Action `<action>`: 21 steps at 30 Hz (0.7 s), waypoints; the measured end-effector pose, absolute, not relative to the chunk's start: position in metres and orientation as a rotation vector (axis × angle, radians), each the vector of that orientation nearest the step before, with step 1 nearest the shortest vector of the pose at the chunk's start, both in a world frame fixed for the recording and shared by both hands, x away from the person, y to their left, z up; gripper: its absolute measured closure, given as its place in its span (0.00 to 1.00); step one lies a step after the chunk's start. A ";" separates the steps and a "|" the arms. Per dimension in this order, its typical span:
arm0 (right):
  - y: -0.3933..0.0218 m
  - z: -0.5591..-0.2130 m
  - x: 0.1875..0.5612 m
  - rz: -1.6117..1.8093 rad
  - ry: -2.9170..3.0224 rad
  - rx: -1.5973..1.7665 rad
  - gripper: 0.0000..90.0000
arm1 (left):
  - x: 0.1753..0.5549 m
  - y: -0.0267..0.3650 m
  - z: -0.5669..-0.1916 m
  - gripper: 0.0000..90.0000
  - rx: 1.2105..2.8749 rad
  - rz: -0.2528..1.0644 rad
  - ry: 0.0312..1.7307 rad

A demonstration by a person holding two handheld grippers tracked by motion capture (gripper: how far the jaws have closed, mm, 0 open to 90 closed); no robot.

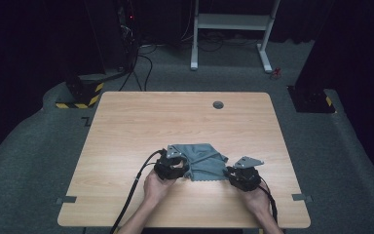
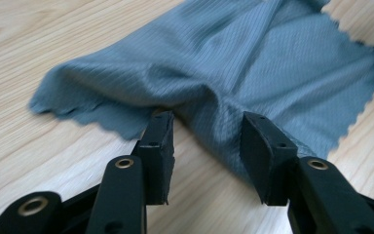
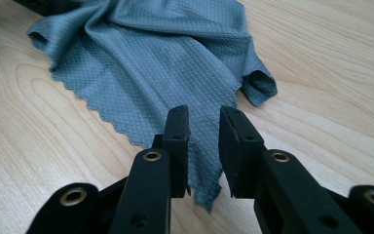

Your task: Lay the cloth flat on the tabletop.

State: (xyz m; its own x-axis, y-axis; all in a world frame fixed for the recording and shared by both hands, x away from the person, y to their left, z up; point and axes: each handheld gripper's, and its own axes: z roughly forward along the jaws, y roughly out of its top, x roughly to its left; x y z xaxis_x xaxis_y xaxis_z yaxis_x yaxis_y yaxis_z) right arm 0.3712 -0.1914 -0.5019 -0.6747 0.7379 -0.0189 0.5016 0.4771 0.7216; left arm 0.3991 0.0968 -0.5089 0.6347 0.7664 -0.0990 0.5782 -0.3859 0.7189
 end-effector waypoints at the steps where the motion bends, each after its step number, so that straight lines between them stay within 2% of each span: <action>1: -0.191 -0.502 0.371 1.016 2.404 1.041 0.82 | 0.402 0.095 -0.509 0.63 2.101 0.309 1.051; 8: -0.188 -0.506 0.371 1.010 2.425 1.025 0.82 | 0.413 0.076 -0.515 0.64 2.109 0.305 1.052; 13: -0.188 -0.510 0.371 0.981 2.437 1.018 0.85 | 0.411 0.073 -0.514 0.70 2.130 0.340 1.038; 18: -0.189 -0.516 0.370 0.969 2.452 0.989 0.99 | 0.404 0.082 -0.514 0.84 2.121 0.344 1.039; 21: -0.189 -0.515 0.370 0.973 2.453 0.994 0.99 | 0.402 0.089 -0.511 0.94 2.118 0.327 1.036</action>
State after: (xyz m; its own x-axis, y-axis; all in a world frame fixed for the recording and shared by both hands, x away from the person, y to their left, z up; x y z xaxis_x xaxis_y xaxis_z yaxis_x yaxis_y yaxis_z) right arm 0.3705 -0.1892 -0.5154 -0.7068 0.7064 -0.0382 0.4882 0.5261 0.6963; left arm 0.4020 0.0887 -0.5111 0.6410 0.7623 -0.0897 0.5727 -0.3971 0.7172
